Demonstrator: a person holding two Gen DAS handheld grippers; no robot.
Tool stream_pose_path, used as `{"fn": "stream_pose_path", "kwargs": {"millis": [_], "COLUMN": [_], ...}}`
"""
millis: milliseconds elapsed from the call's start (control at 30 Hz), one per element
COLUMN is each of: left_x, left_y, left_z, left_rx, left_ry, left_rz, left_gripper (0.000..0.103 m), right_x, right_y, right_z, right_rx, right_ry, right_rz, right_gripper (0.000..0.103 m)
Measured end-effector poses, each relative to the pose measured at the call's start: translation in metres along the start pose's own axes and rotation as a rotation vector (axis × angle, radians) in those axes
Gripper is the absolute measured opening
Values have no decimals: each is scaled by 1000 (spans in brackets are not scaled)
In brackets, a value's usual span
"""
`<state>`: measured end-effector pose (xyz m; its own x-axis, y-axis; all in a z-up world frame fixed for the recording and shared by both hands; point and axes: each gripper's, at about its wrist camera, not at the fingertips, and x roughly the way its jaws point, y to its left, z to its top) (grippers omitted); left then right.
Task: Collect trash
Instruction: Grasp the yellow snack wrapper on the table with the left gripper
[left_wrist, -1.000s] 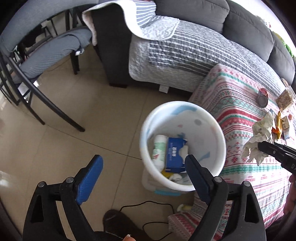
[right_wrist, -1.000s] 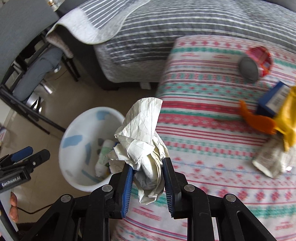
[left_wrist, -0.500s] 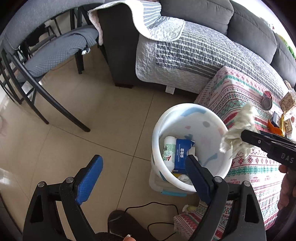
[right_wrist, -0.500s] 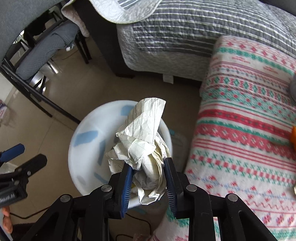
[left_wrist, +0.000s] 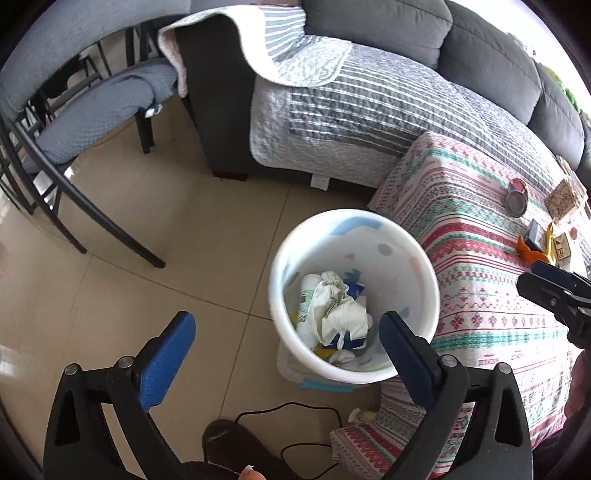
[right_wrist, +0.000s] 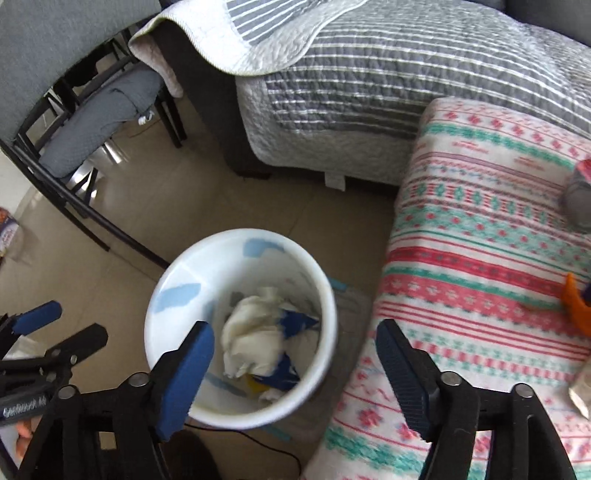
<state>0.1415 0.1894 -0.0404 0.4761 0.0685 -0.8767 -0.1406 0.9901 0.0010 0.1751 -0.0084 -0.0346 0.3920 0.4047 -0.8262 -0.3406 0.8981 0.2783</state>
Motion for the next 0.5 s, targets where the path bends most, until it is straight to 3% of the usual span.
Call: {"fn": "stream_pose_path", "kwargs": {"millis": [267, 500], "left_x": [-3, -2], "left_y": [-58, -137], "left_z": [8, 20], "left_rx": [90, 173], "left_ry": [-14, -31], "left_rz": [-30, -106], "left_gripper": [103, 103], "right_x": [-37, -75], "right_y": [-48, -122], "right_z": [-19, -29], "right_rx": [21, 146], "right_ry": [-42, -50], "right_rz": [-146, -211], "right_gripper": [90, 97]}}
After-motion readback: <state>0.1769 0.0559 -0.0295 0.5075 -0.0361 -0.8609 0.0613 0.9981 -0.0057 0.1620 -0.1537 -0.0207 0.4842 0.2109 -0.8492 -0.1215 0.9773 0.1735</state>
